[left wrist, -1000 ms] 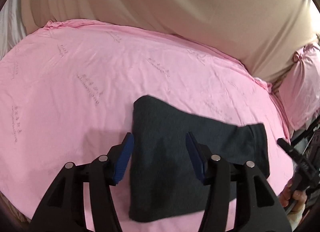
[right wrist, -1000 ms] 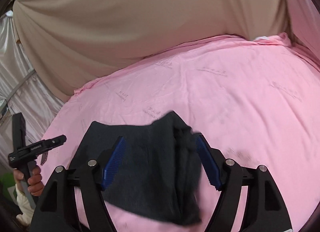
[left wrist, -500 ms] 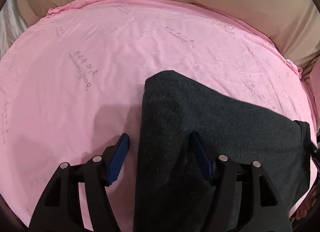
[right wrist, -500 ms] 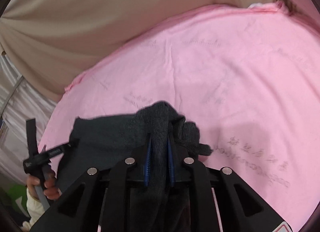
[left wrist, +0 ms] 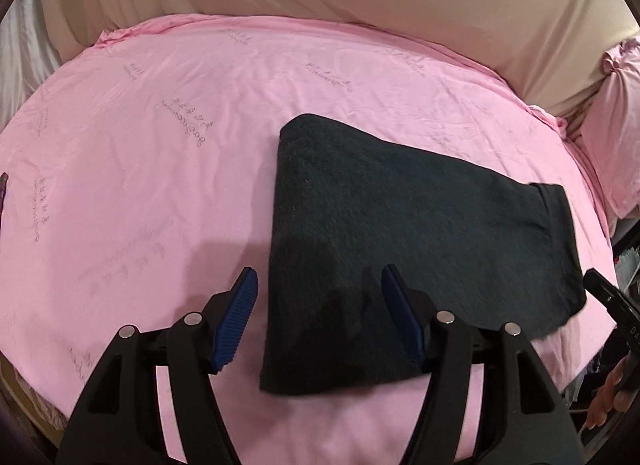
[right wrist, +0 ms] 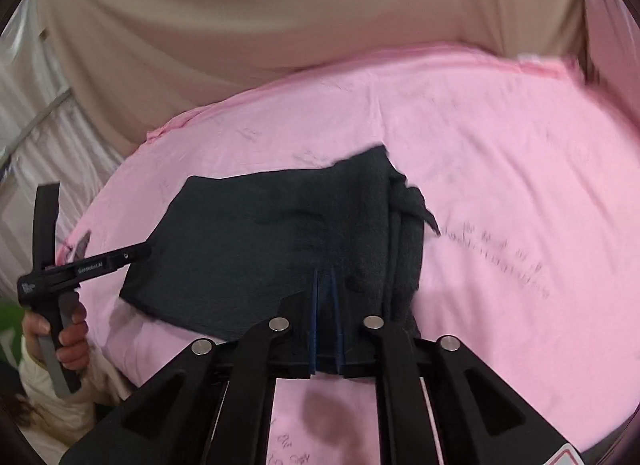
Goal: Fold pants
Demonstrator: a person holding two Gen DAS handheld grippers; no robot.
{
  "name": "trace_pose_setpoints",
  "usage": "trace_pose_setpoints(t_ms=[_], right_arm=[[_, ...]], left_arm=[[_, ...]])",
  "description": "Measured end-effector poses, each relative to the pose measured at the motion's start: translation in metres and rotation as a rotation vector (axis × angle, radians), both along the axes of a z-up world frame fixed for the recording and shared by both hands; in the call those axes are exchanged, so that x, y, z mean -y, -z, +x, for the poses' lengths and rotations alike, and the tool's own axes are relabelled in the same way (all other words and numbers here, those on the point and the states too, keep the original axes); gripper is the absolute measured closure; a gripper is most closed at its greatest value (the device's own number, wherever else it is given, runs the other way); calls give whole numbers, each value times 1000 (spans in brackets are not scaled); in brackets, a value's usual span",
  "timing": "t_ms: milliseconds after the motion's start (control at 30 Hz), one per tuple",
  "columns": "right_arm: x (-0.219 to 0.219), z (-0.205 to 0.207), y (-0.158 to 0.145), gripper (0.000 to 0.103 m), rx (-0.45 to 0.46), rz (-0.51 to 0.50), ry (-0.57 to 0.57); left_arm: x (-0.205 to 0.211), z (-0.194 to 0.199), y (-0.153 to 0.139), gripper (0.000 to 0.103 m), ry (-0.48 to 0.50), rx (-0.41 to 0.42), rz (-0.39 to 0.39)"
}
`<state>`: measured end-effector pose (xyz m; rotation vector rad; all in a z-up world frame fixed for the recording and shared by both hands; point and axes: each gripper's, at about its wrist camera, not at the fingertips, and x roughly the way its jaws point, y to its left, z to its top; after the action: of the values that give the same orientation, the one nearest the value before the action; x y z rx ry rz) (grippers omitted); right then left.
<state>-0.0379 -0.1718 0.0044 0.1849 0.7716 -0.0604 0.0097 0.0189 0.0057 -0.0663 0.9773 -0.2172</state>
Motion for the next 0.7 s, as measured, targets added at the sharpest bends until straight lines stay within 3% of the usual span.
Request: trace_pose_setpoints(t_ms=[67,100,167,233,333,433,567,600,700], right_arm=[[3,8,23,96,-72,-55,34],[9,7,33,103,-65,-36,37],[19,0,27,103,-39,80,71],[14,-7,14,103,-3,68,91],[-9,-13,0,97,25,28,66],[-23,-13,-4,96,41,69,8],[-28,2,26,97,-74,-16,15],[-25,3,35,102,-89,9,12],[-22,-1,35,102,-75,64,27]], left_arm=[[6,-5,6,40,21,-7,19],[9,-6,13,39,22,-13,48],[13,-8,23,36,10,-6,79],[12,-11,23,29,-9,16,110],[13,-12,22,29,-11,27,127],[16,-18,17,31,-11,40,145],[20,-28,12,31,1,52,158],[19,-32,11,31,3,55,158],[19,-37,9,31,7,50,153]])
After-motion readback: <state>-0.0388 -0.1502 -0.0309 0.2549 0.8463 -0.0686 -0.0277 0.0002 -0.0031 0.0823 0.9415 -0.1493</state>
